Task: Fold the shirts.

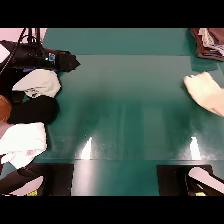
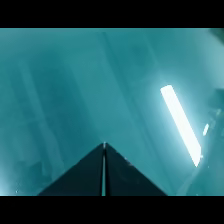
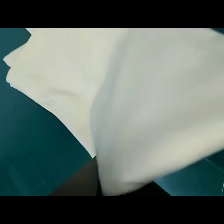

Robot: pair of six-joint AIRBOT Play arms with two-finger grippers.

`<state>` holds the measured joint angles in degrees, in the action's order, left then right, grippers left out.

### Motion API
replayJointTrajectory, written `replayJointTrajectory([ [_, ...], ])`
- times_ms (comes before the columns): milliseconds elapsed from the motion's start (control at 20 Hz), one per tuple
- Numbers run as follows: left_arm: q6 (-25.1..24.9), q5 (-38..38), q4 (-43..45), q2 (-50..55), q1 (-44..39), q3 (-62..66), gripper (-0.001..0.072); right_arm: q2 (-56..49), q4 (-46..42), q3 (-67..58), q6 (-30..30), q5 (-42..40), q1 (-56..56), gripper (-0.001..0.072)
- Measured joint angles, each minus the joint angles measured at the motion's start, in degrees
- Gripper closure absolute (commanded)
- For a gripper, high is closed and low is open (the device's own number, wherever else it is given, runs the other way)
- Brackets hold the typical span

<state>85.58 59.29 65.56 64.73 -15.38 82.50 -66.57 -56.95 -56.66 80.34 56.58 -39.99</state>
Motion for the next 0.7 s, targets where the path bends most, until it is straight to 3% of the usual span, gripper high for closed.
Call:
replayJointTrajectory([
  [100, 0.07, -0.63, 0.0, 0.0, -0.07, 0.0, 0.0682, 1.4, -0.07, 3.1, 0.2, -0.5, -4.39, 0.0695],
  [150, 0.07, -0.79, -0.02, 0.0, -0.09, 0.0, 0.0682, 1.81, -0.22, 4.24, 0.37, -0.52, -5.99, 0.0651],
  [250, 0.09, -1.07, -0.02, 0.0, -0.09, 0.0, 0.0682, 2.38, -1.49, 5.03, 0.35, 0.17, -7.91, 0.0217],
  [300, 0.07, -1.11, -0.02, 0.0, -0.11, 0.0, 0.0682, 2.54, -3.5, 4.76, 0.11, 1.05, -8.5, 0.0154],
  [550, 0.04, -1.22, -0.02, 0.0, -0.11, 0.0, 0.0682, 2.95, -18.62, -2.43, 0.31, 8.15, -9.73, 0.0157],
  [700, 0.02, -0.96, -0.04, 0.02, -0.11, 0.0, 0.0682, 2.99, -17.97, -7.78, 1.81, 11.87, -8.15, 0.0157],
])
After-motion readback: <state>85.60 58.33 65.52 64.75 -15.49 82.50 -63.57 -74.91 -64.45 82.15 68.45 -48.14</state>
